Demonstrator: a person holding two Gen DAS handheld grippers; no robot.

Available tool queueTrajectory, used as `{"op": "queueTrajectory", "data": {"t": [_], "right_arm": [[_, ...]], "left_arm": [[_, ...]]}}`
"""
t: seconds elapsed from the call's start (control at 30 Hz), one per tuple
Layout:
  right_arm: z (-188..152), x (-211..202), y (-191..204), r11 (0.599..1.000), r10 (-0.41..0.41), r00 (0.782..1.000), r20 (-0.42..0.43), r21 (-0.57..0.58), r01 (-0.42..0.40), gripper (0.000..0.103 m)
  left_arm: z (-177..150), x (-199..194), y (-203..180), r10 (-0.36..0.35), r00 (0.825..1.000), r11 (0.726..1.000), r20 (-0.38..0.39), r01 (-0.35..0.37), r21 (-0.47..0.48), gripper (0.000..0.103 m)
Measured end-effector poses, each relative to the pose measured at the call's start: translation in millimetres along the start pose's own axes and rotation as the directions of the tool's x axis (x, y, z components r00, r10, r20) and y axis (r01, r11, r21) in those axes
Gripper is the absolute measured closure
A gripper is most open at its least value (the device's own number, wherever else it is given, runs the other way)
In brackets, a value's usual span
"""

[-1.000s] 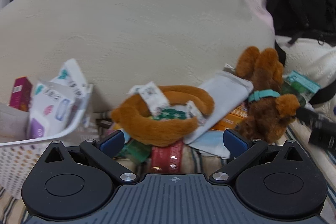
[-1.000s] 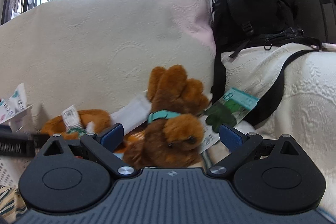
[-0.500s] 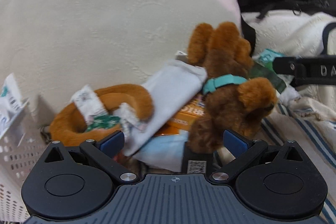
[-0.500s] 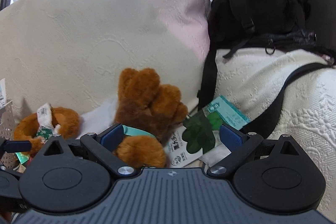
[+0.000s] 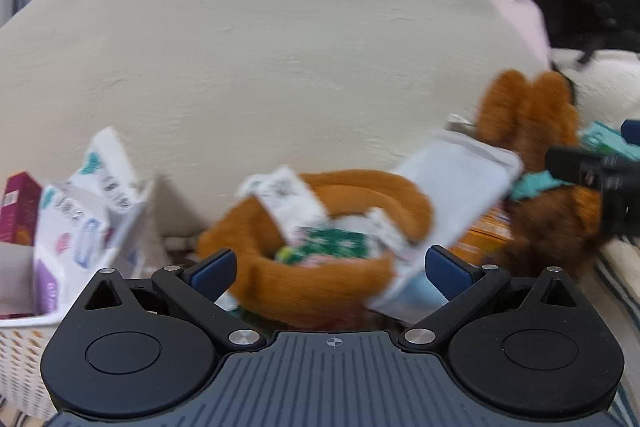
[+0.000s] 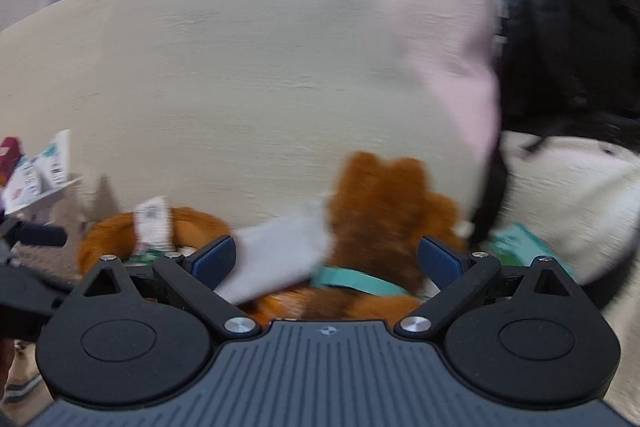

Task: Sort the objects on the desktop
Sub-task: 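Move both grippers toward the brown plush ring in the pile, then close the left gripper on the brown plush ring while the right gripper grasps it too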

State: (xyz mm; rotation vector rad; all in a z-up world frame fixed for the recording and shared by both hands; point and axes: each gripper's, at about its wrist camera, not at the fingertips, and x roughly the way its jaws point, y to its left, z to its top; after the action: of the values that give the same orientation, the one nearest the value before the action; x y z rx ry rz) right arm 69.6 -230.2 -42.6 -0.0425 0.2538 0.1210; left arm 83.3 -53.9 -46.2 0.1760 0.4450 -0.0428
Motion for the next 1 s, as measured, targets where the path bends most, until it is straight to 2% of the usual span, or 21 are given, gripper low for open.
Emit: {"op": "queueTrajectory", "data": {"t": [0.13, 0.37, 0.6, 0.73, 0.83, 1.0], "right_arm": [[7.9, 21.5, 23.9, 0.998, 0.034, 0.999, -0.014, -0.058, -0.035, 0.006], [17.1, 64.5, 38.1, 0.991, 0.07, 0.996, -0.057, -0.11, -0.076, 0.008], [17.4, 96.2, 42.0, 0.988, 0.106, 0.987, -0.119, -0.096, -0.117, 0.01], [22.5, 95.4, 33.5, 0.985, 0.099, 0.989, -0.109, -0.128, -0.112, 0.01], [29.5, 88.8, 20.8, 0.985, 0.081, 0.993, -0.089, -0.146, -0.094, 0.01], [31.5, 82.3, 7.8, 0.99, 0.067, 0.996, -0.065, -0.119, -0.074, 0.01]], "left_arm": [[6.4, 10.1, 16.3, 0.028, 0.999, 0.999, -0.046, -0.03, -0.044, 0.0], [14.3, 34.6, 23.7, 0.104, 0.99, 0.993, -0.093, -0.109, -0.047, 0.0], [21.3, 52.1, 19.4, 0.152, 0.981, 0.986, -0.117, -0.159, -0.05, 0.0], [25.0, 52.9, 6.6, 0.066, 0.989, 0.992, -0.136, -0.08, -0.1, 0.0], [23.2, 57.1, -2.5, 0.11, 0.982, 0.989, -0.151, -0.123, -0.08, 0.0], [15.7, 64.4, 9.3, 0.095, 0.972, 0.976, -0.215, -0.133, -0.171, 0.0]]}}
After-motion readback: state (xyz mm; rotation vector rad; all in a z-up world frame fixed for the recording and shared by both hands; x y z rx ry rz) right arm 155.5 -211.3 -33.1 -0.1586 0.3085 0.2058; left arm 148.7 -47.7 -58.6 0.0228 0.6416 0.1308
